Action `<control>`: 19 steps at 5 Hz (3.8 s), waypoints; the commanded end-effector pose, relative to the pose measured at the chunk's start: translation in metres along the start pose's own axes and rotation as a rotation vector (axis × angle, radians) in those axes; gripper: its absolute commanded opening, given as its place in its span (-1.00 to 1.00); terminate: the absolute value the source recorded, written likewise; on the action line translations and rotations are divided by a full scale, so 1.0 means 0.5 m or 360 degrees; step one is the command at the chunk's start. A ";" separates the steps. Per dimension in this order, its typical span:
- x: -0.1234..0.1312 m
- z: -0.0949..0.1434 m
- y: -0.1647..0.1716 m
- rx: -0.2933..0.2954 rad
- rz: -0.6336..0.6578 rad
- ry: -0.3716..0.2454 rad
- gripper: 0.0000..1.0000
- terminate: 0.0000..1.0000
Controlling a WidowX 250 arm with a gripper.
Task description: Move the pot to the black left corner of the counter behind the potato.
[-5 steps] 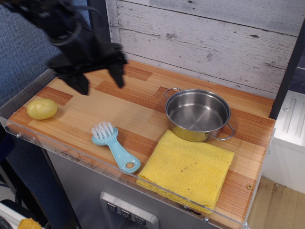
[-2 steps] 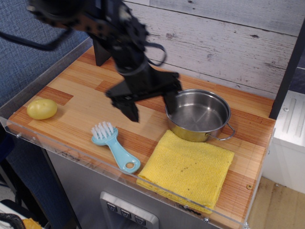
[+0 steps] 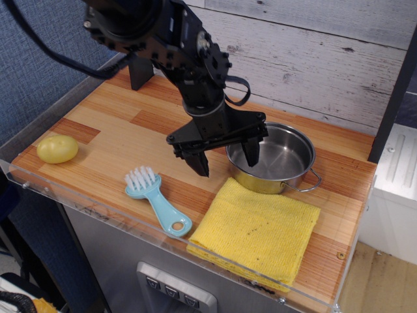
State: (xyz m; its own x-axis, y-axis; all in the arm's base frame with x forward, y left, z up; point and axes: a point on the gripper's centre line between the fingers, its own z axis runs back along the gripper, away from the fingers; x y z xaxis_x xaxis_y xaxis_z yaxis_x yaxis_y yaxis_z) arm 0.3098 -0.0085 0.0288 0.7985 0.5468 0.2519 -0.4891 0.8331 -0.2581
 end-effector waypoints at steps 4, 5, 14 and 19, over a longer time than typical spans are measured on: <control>0.059 -0.029 -0.010 0.0062 0.0009 -0.0067 -1.00 -1.00; 0.061 -0.018 -0.011 0.0071 -0.0048 -0.0084 -1.00 -1.00; 0.301 0.194 0.302 0.0228 0.0052 -0.0322 -1.00 -1.00; 0.262 0.017 0.383 0.0438 -0.0037 -0.0157 -1.00 -1.00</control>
State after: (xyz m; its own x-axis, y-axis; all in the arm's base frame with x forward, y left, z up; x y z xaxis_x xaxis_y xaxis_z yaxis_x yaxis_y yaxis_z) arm 0.3212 0.2263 0.0155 0.7647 0.5467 0.3412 -0.5802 0.8145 -0.0048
